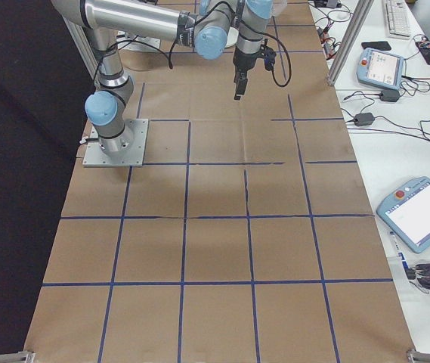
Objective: Place egg on plate
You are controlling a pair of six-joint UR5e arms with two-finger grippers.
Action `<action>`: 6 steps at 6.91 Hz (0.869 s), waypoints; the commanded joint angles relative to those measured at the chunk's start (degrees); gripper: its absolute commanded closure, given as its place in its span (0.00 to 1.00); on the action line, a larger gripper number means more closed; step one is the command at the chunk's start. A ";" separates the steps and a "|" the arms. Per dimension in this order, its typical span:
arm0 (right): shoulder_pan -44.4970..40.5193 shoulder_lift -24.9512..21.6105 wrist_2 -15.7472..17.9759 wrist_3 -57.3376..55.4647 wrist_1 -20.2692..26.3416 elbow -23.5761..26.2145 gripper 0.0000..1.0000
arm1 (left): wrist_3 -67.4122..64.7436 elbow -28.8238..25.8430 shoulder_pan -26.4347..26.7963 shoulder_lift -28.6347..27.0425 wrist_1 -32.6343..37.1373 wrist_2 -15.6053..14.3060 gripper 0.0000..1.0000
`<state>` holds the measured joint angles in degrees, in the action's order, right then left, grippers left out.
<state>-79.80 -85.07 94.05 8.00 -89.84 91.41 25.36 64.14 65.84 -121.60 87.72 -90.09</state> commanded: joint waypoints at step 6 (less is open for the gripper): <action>0.00 0.00 0.00 0.00 -0.07 0.00 0.00 | 0.04 19.54 0.34 -4.86 -26.64 -0.53 0.01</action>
<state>-79.80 -85.08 94.04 8.00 -89.88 91.41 25.61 83.06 66.07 -125.20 61.75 -90.61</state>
